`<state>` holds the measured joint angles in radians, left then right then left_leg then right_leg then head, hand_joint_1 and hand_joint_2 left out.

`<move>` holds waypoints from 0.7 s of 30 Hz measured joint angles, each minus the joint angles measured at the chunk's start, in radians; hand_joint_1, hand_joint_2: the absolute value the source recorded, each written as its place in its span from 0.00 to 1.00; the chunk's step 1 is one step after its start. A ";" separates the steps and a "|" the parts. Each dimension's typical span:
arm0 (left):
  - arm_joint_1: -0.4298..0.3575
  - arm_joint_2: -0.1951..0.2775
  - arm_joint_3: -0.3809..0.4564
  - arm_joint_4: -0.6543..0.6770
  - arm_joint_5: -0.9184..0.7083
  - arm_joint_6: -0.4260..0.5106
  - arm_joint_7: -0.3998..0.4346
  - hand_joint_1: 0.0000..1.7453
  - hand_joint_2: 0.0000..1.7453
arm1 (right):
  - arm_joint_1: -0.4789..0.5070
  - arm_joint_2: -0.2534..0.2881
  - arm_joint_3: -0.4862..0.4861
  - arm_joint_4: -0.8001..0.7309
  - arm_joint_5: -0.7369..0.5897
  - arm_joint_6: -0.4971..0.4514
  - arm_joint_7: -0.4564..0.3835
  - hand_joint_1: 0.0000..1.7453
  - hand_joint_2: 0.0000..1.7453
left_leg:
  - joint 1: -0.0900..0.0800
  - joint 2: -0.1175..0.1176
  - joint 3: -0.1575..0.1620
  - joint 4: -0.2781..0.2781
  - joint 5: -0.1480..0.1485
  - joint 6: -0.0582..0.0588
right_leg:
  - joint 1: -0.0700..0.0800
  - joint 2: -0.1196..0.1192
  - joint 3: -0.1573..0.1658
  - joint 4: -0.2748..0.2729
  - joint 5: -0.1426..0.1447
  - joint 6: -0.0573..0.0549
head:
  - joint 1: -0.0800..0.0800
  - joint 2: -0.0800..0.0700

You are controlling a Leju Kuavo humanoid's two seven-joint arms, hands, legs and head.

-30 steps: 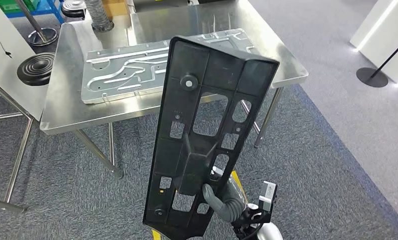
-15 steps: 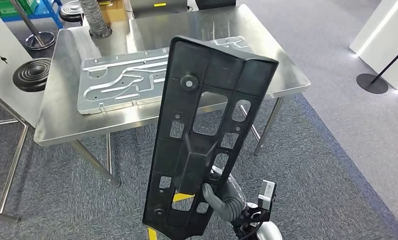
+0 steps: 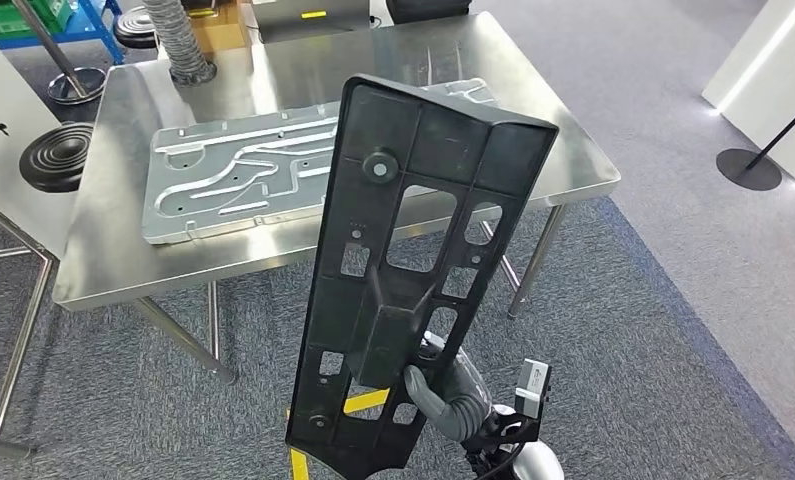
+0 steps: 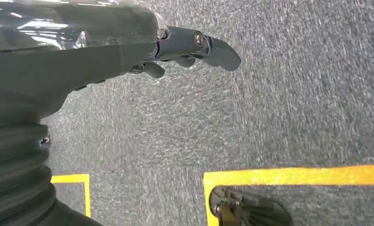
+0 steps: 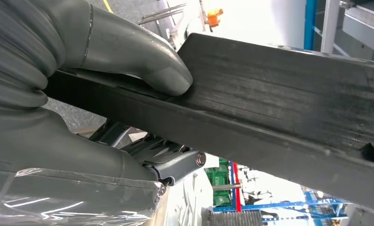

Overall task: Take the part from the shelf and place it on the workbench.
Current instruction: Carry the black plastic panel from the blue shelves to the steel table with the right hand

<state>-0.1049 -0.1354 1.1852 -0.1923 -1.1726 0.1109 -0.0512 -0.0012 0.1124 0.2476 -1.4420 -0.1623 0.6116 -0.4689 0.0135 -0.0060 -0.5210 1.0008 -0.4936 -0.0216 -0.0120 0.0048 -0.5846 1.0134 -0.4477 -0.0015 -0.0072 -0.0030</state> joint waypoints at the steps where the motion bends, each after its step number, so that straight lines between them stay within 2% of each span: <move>1: -0.001 0.000 0.000 0.000 0.000 0.000 0.000 0.00 1.00 | -0.001 0.000 0.000 0.000 0.000 0.000 0.000 1.00 1.00 | 0.002 0.001 -0.009 0.024 -0.015 -0.004 | -0.001 -0.001 0.005 -0.005 -0.001 -0.007 | 0.000 0.000; 2: -0.002 -0.001 0.000 0.000 -0.001 0.000 0.000 0.00 1.00 | -0.001 0.000 0.000 0.000 0.000 0.000 0.000 1.00 1.00 | 0.003 0.002 -0.029 0.069 -0.038 -0.008 | -0.002 -0.002 0.011 -0.009 -0.002 -0.013 | 0.000 0.000; 4: 0.000 -0.002 0.000 0.000 -0.001 0.000 -0.001 0.00 1.00 | -0.001 0.000 0.000 0.000 0.000 0.000 0.000 1.00 1.00 | 0.004 0.002 -0.104 0.210 -0.095 -0.013 | 0.001 -0.004 0.018 -0.010 -0.009 -0.020 | 0.000 0.000; 5: 0.001 -0.002 0.000 0.000 -0.001 0.000 -0.001 0.00 1.00 | 0.000 0.000 0.000 0.001 0.000 0.001 0.000 1.00 1.00 | 0.004 0.002 -0.140 0.269 -0.110 -0.015 | 0.002 -0.004 0.022 -0.010 -0.012 -0.022 | 0.000 0.000; 6: 0.002 -0.002 0.000 0.000 -0.001 0.000 -0.001 0.00 1.00 | 0.001 0.000 0.000 0.002 0.000 0.001 0.000 1.00 1.00 | 0.004 0.002 -0.163 0.296 -0.105 -0.015 | 0.004 -0.003 0.026 -0.010 -0.017 -0.023 | 0.000 0.000; 7: 0.003 -0.002 0.000 0.000 -0.001 0.000 -0.001 0.00 1.00 | 0.001 0.000 0.000 0.002 0.000 0.001 0.000 1.00 1.00 | 0.004 0.002 -0.165 0.283 -0.078 -0.013 | 0.005 -0.002 0.033 -0.010 -0.021 -0.022 | 0.000 0.000; 9: 0.004 -0.002 0.000 0.000 -0.001 0.000 -0.003 0.00 1.00 | 0.001 0.000 0.000 0.003 0.000 0.001 0.000 1.00 1.00 | 0.004 0.003 -0.122 0.158 0.010 -0.006 | 0.006 0.000 0.049 -0.010 -0.033 -0.019 | 0.000 0.000; 10: 0.003 -0.002 0.000 0.000 -0.001 0.000 -0.005 0.00 1.00 | 0.001 0.000 0.000 0.003 0.000 0.001 0.000 1.00 1.00 | 0.002 0.003 -0.095 0.092 0.041 -0.001 | 0.008 0.001 0.055 -0.009 -0.039 -0.014 | 0.000 0.000; 11: 0.003 -0.002 0.000 0.000 -0.001 0.000 -0.008 0.00 1.00 | 0.001 0.000 0.000 0.003 0.000 0.001 0.000 1.00 1.00 | 0.000 0.003 -0.076 0.045 0.057 0.005 | 0.009 0.001 0.058 -0.009 -0.044 -0.009 | 0.000 0.000; 12: 0.002 -0.002 0.000 0.000 -0.001 0.000 -0.011 0.00 1.00 | 0.001 0.000 0.000 0.003 0.000 0.002 0.000 1.00 1.00 | -0.003 0.003 -0.067 0.020 0.058 0.011 | 0.011 0.001 0.060 -0.008 -0.046 -0.003 | 0.000 0.000; 15: 0.004 -0.003 0.000 0.000 0.000 0.000 -0.016 0.00 1.00 | 0.002 0.000 0.000 0.003 0.000 0.002 0.000 1.00 1.00 | -0.002 0.001 -0.056 0.004 0.049 0.029 | 0.010 0.001 0.061 0.005 -0.045 0.016 | 0.000 0.000; 16: 0.004 -0.003 0.000 0.000 0.000 0.000 -0.017 0.00 1.00 | 0.001 0.000 0.000 0.003 0.000 0.002 0.000 1.00 1.00 | 0.000 0.000 -0.049 0.001 0.048 0.035 | 0.009 0.001 0.053 0.025 -0.054 0.021 | 0.000 0.000; 18: 0.002 -0.003 0.000 0.000 0.000 0.000 -0.019 0.00 1.00 | -0.001 0.000 0.000 0.003 0.000 0.002 0.000 1.00 1.00 | 0.001 0.000 -0.038 -0.001 0.044 0.043 | 0.006 0.000 0.001 0.123 -0.103 0.031 | 0.000 0.000; 20: 0.002 -0.003 0.000 0.000 0.001 -0.001 -0.019 0.00 1.00 | -0.001 -0.002 0.000 0.005 0.000 0.002 0.000 1.00 1.00 | -0.001 0.000 -0.032 -0.001 0.037 0.047 | 0.005 0.000 -0.083 0.254 -0.153 0.038 | 0.000 0.000; 21: 0.003 -0.004 0.000 0.000 0.001 -0.002 -0.018 0.00 1.00 | 0.000 -0.002 0.000 0.006 0.000 0.001 0.000 1.00 1.00 | -0.002 0.000 -0.027 -0.001 0.032 0.048 | 0.005 0.000 -0.113 0.288 -0.154 0.039 | 0.000 0.000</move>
<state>-0.1017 -0.1390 1.1852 -0.1923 -1.1713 0.1091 -0.0690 -0.0016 0.1103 0.2480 -1.4362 -0.1621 0.6129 -0.4685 0.0114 -0.0063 -0.5484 1.0000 -0.4614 0.0262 -0.0074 0.0048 -0.6972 1.3017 -0.6022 0.0371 -0.0072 -0.0031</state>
